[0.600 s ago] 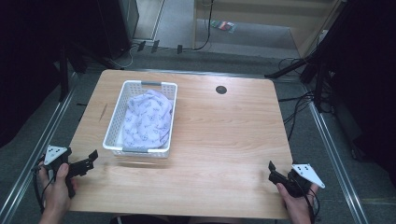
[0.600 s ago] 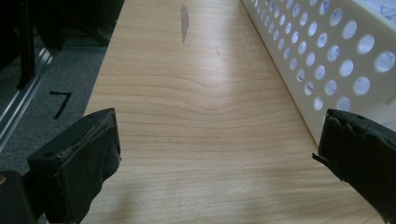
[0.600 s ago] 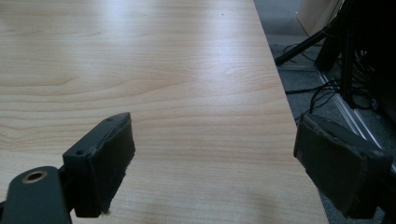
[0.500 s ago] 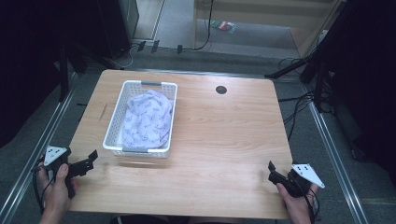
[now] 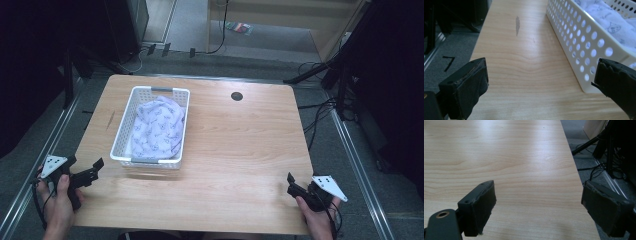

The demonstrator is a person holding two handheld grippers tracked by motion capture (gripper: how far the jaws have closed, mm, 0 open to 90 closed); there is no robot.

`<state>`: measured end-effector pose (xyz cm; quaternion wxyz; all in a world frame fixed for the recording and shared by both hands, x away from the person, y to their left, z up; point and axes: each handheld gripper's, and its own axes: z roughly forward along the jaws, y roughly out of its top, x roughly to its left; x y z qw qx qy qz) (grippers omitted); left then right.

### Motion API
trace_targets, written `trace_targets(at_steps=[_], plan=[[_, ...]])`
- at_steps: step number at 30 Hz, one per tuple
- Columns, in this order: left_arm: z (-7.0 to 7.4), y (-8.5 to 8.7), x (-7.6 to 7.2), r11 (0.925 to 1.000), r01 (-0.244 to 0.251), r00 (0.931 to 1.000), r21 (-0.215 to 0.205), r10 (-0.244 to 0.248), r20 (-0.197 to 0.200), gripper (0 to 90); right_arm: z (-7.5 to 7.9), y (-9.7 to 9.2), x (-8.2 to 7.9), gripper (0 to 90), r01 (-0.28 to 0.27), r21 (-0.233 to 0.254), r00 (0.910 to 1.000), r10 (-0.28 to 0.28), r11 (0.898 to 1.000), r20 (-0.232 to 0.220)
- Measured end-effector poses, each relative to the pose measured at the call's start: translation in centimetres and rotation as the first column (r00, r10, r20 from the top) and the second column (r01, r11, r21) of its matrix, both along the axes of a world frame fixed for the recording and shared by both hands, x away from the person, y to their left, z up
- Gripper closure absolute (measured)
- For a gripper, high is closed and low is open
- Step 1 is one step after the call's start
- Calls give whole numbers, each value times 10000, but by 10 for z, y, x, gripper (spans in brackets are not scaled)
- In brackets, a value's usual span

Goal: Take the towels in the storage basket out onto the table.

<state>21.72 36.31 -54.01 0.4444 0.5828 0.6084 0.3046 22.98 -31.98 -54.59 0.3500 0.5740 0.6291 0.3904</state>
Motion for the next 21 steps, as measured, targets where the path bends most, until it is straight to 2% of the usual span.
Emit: trace_targets(at_steps=[3, 6, 12, 18, 21], plan=[[3, 1, 0, 9999, 101, 9997, -53, -99, 224, 0, 0, 0, 0, 128, -13, 16, 10000, 13, 10000, 12], [7, 1, 0, 9998, 152, 9997, -124, -149, 216, 0, 0, 0, 0, 128, 16, 39, 10000, -16, 10000, -31], [26, -4, -5, 9984, 550, 9975, -106, -545, 446, 0, 0, 0, 0, 129, 18, 4, 10000, -18, 10000, -4], [48, -7, -7, 9939, 1088, 9919, -173, -1074, 676, 0, 0, 0, 0, 129, -4, -16, 10000, 4, 10000, 2], [57, -11, -7, 9892, 1459, 9858, -122, -1444, 852, 0, 0, 0, 0, 129, 19, 0, 10000, -19, 10000, -7]])
